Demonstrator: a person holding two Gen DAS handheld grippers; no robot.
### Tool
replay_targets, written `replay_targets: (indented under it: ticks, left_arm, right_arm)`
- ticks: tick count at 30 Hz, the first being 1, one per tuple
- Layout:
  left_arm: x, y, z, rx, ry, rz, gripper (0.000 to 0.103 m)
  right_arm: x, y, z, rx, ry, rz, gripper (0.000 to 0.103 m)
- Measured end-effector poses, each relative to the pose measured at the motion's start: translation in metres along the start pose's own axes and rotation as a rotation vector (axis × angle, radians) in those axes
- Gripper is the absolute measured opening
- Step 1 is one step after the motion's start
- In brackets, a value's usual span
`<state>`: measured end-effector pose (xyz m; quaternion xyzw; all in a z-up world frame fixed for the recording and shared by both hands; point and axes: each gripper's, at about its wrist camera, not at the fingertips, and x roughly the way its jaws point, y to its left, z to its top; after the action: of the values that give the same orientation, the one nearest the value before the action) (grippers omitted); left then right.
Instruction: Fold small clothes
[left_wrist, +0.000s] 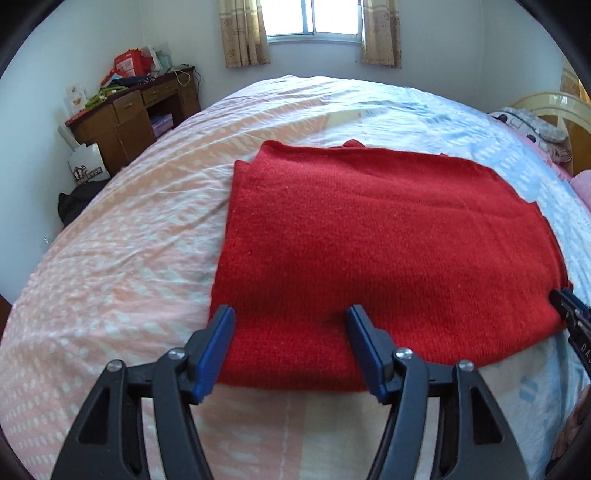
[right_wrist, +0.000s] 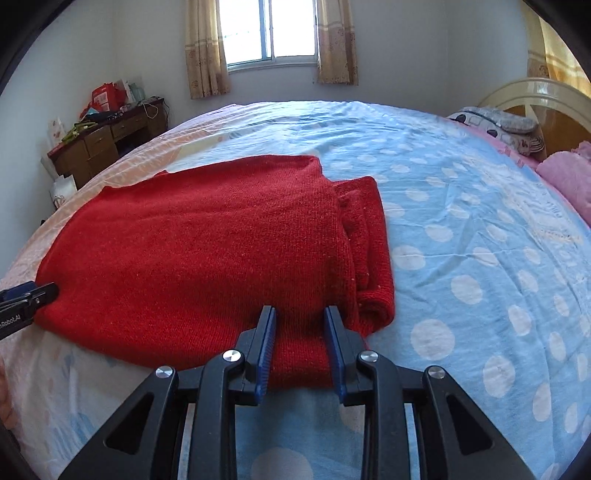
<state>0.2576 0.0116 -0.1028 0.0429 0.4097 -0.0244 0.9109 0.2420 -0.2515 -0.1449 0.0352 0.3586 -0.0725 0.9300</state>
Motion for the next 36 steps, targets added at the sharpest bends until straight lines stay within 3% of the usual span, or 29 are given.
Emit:
replay_targets:
  ticks: [3,5,9,11,14,16,19,21,26,30,33,35,36]
  left_arm:
    - [-0.009,0.003,-0.007,-0.011,-0.003,0.017,0.078]
    - [-0.016,0.010,-0.012,-0.041,-0.011,0.032,0.092]
    - [-0.027,0.032,-0.024,-0.166,-0.022,0.063,0.096]
    - [-0.036,0.047,-0.034,-0.288,-0.032,0.010,0.096]
    - [-0.043,0.068,-0.061,-0.576,-0.049,-0.171,0.097]
    - [-0.036,0.069,-0.072,-0.682,-0.022,-0.228,0.097]
    - [-0.031,0.054,-0.065,-0.653,-0.062,-0.178,0.097]
    - [-0.020,0.043,-0.050,-0.597,-0.061,-0.202,0.097]
    - [0.004,0.040,-0.030,-0.675,-0.089,-0.246,0.096]
    - [0.012,0.050,-0.018,-0.748,-0.139,-0.279,0.079]
    - [0.019,0.063,-0.016,-0.728,-0.164,-0.265,0.058]
    - [0.026,0.068,-0.020,-0.715,-0.147,-0.260,0.038]
    - [0.027,0.068,-0.023,-0.695,-0.150,-0.257,0.036]
  right_arm:
    - [-0.002,-0.003,0.001,0.019,-0.009,0.021,0.029]
    - [-0.003,-0.008,0.001,0.044,-0.013,0.051,0.029]
    - [-0.003,-0.010,0.000,0.056,-0.016,0.071,0.034]
    - [-0.003,-0.007,0.001,0.043,-0.016,0.078,0.039]
    - [-0.003,-0.006,0.000,0.036,-0.018,0.082,0.041]
    - [-0.003,-0.006,0.000,0.039,-0.021,0.085,0.041]
    - [-0.003,-0.008,-0.001,0.046,-0.025,0.095,0.041]
    - [-0.003,-0.008,-0.001,0.050,-0.026,0.099,0.041]
    - [-0.003,-0.009,-0.001,0.052,-0.029,0.102,0.041]
    - [-0.003,-0.009,-0.001,0.054,-0.029,0.104,0.041]
    - [-0.003,-0.009,-0.001,0.053,-0.029,0.102,0.041]
    - [-0.003,-0.009,-0.001,0.053,-0.031,0.102,0.041]
    - [-0.004,-0.009,-0.001,0.053,-0.033,0.102,0.041]
